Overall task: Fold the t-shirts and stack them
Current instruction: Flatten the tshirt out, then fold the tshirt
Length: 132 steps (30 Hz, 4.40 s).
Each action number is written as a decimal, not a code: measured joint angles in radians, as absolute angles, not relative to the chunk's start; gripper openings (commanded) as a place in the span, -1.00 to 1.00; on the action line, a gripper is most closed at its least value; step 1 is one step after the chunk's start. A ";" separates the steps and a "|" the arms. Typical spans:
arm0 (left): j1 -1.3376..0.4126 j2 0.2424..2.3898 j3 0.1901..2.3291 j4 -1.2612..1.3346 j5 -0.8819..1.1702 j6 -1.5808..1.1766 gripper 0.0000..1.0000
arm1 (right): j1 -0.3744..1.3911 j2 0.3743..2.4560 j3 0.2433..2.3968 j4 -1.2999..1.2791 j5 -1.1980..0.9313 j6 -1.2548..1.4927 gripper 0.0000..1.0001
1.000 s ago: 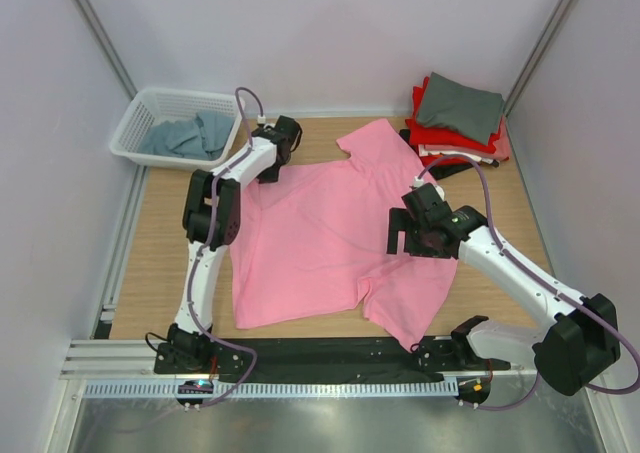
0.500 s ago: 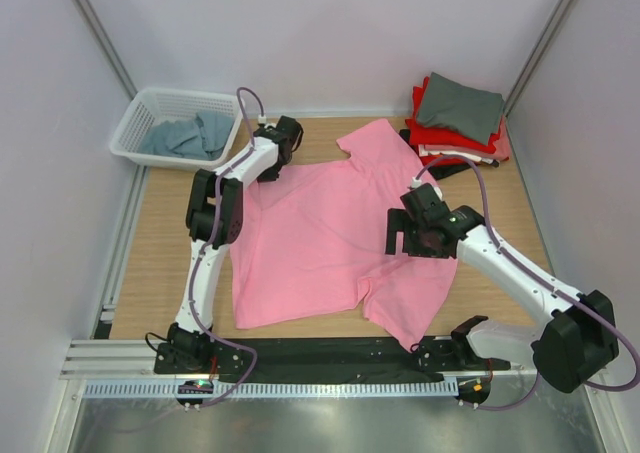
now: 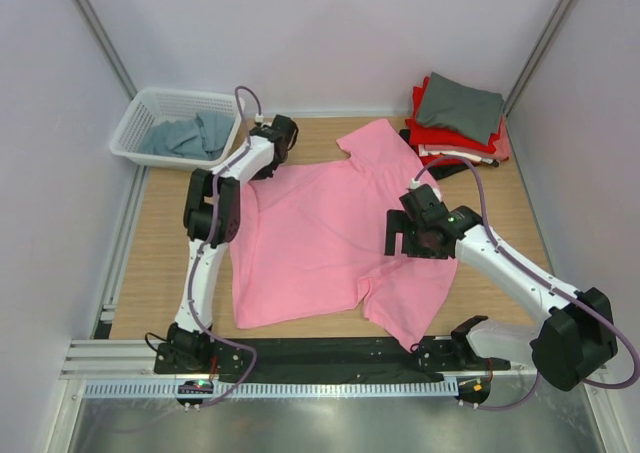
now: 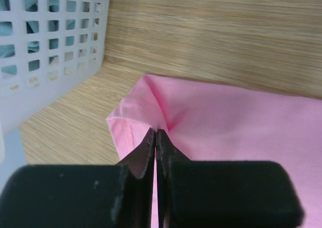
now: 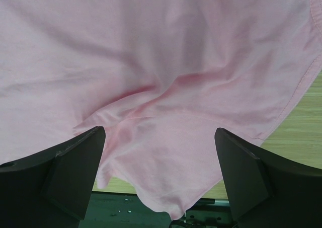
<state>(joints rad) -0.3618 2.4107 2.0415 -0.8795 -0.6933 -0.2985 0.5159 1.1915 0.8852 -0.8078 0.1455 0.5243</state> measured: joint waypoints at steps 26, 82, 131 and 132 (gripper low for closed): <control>-0.305 2.107 1.860 -0.963 -0.624 -0.212 0.19 | 0.516 1.163 0.901 -0.821 0.155 0.537 0.93; -1.066 1.000 0.565 -1.130 -0.303 -1.364 0.03 | 1.245 0.952 0.895 -1.227 0.487 1.226 -0.97; -1.033 0.928 0.749 -1.124 -0.454 -1.329 -1.00 | 1.216 0.902 1.119 -1.365 0.677 1.231 -0.98; -1.017 0.928 0.759 -1.125 -0.453 -1.311 -1.00 | 1.195 0.923 1.139 -1.365 0.684 1.211 -0.98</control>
